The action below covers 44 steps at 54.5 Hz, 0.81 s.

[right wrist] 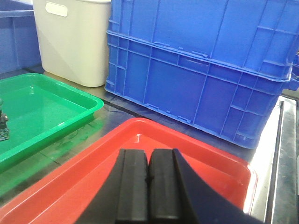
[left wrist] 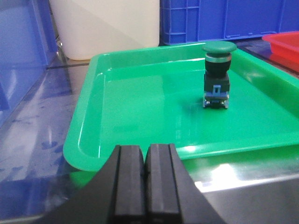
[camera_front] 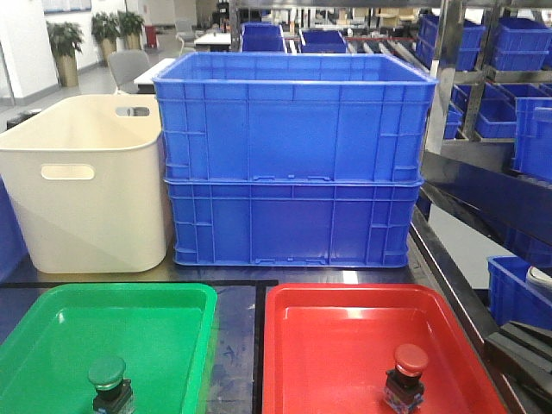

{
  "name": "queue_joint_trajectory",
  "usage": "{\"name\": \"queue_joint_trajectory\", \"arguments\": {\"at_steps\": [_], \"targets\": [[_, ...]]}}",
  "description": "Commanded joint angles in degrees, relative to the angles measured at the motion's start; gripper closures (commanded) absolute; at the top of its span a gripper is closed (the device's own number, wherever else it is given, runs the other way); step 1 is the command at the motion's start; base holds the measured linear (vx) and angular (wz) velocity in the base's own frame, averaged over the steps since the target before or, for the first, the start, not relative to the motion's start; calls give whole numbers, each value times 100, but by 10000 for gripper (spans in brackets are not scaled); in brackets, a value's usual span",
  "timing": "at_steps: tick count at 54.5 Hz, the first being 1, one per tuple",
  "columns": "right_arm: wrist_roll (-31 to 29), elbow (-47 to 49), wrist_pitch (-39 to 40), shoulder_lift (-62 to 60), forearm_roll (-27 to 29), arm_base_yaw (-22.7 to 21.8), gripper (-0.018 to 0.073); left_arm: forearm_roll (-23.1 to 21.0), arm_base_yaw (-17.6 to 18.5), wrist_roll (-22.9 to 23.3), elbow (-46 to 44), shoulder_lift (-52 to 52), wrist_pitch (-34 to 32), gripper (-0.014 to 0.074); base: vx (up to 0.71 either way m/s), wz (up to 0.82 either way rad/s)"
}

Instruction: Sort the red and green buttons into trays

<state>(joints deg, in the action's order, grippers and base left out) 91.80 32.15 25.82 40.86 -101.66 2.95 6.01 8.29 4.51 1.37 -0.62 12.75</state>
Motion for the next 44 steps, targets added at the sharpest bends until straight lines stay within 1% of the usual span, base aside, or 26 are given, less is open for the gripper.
{"name": "queue_joint_trajectory", "arguments": {"at_steps": [1, 34, 38, 40, 43, 44], "targets": [[14, 164, -117, -10, -4, -26, 570, -29, -16, -32, -164, -24, -383, 602, 0, 0], [14, 164, -140, -10, 5, -26, 570, -29, -27, -32, -164, -24, -379, 602, 0, 0], [39, 158, 70, -1, 383, -26, 570, -29, -27, -32, -164, -24, -379, 602, 0, 0], [-66, 118, 56, 87, 702, -26, 570, -29, -27, -32, -164, -24, -379, 602, 0, 0], [-576, 28, -168, 188, 1388, -26, 570, -29, -27, -32, -164, -24, -379, 602, 0, 0], [-851, -19, -273, 215, 1728, -26, 570, -29, -27, -32, -164, -24, -379, 602, 0, 0]]}}
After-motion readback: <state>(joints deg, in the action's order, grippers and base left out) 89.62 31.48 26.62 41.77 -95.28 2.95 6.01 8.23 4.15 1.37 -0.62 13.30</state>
